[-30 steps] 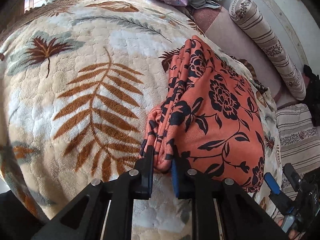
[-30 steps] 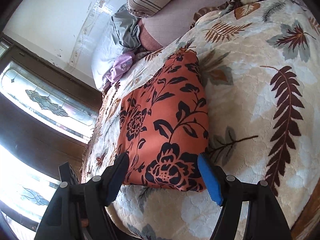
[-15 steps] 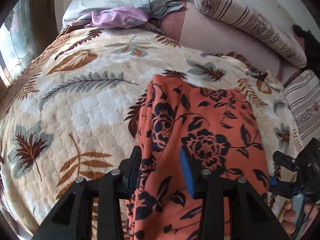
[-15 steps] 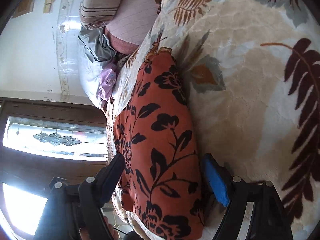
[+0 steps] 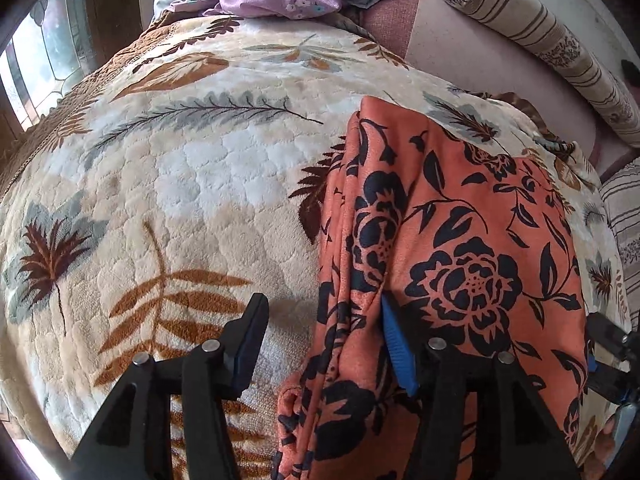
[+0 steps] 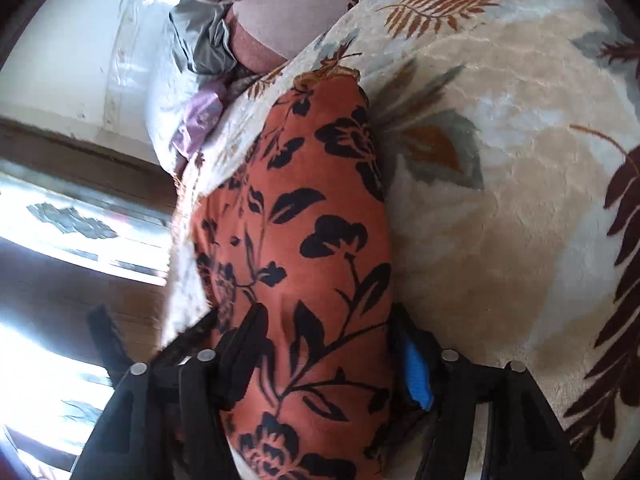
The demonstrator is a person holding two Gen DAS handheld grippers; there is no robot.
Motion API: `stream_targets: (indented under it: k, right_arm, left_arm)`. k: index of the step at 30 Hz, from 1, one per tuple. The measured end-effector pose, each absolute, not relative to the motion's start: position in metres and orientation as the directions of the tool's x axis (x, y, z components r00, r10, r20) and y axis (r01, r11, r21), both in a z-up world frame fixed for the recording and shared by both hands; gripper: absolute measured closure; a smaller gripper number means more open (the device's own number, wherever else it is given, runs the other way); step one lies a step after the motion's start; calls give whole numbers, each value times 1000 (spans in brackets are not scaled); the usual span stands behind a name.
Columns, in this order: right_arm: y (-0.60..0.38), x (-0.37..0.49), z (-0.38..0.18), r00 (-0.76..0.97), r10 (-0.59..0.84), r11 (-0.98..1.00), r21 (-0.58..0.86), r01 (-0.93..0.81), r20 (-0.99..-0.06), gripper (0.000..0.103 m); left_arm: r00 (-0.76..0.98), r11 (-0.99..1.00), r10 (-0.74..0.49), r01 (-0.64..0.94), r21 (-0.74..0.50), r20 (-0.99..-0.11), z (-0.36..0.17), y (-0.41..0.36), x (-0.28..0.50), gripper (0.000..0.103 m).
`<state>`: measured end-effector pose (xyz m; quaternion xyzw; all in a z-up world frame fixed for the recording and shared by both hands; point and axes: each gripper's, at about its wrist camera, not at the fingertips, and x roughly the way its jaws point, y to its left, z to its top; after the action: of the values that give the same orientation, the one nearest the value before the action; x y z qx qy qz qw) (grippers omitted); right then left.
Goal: Fold small clothes
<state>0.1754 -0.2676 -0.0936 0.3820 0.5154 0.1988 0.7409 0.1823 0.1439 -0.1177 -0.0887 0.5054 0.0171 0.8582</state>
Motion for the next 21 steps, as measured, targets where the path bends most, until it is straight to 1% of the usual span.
stream_targets:
  k: [2, 3, 5, 6, 7, 8, 10, 11, 12, 13, 14, 16, 17, 18, 19, 21]
  right_arm:
    - [-284, 179, -92, 433, 713, 562, 819, 117, -551, 24]
    - [-291, 183, -94, 455, 716, 531, 836, 137, -530, 23]
    - [-297, 199, -106, 451, 707, 511, 834, 207, -545, 22]
    - [-294, 208, -116, 425, 729, 487, 843, 228, -536, 24]
    - [-286, 217, -123, 383, 764, 466, 854, 231, -520, 31]
    - [-280, 222, -121, 369, 761, 490, 846, 212, -533, 48]
    - [-261, 219, -93, 394, 684, 635, 767, 92, -614, 59]
    - [-254, 214, -79, 422, 641, 693, 720, 40, -641, 61]
    - [-250, 211, -74, 444, 581, 754, 657, 21, -682, 62]
    - [-246, 211, -81, 431, 530, 802, 597, 27, -731, 62]
    - [-247, 212, -95, 405, 509, 818, 574, 48, -759, 61]
    - [-258, 210, -103, 423, 570, 749, 657, 85, -705, 53]
    - [-264, 207, -102, 420, 598, 711, 693, 115, -683, 38]
    - [-268, 202, -100, 412, 627, 677, 724, 132, -661, 31]
    - [-271, 194, -96, 412, 650, 653, 746, 126, -639, 28]
    - [-274, 175, -89, 425, 656, 638, 759, 129, -624, 28]
  left_arm:
    - [488, 981, -69, -124, -148, -870, -118, 146, 182, 43]
    - [488, 981, -72, -123, -150, -870, -118, 146, 181, 43]
    - [490, 981, -74, -121, -152, -869, -118, 146, 182, 42]
    - [491, 981, -74, -122, -152, -868, -119, 147, 182, 41]
    - [492, 981, -74, -123, -153, -868, -119, 148, 182, 41]
    - [494, 981, -73, -122, -152, -867, -119, 148, 182, 40]
    - [499, 981, -75, -118, -154, -863, -120, 149, 181, 39]
    - [503, 981, -74, -118, -153, -861, -121, 150, 181, 36]
    - [504, 981, -69, -120, -149, -861, -122, 150, 181, 35]
    - [502, 982, -69, -120, -148, -862, -122, 149, 182, 34]
    - [501, 983, -62, -120, -141, -863, -122, 148, 182, 34]
    - [502, 984, -58, -116, -133, -863, -119, 147, 181, 34]
    - [500, 984, -61, -114, -135, -864, -119, 148, 181, 34]
    - [500, 984, -63, -114, -138, -864, -119, 148, 181, 34]
    - [500, 983, -65, -116, -141, -863, -119, 148, 181, 34]
    - [503, 983, -60, -121, -139, -862, -119, 148, 181, 34]
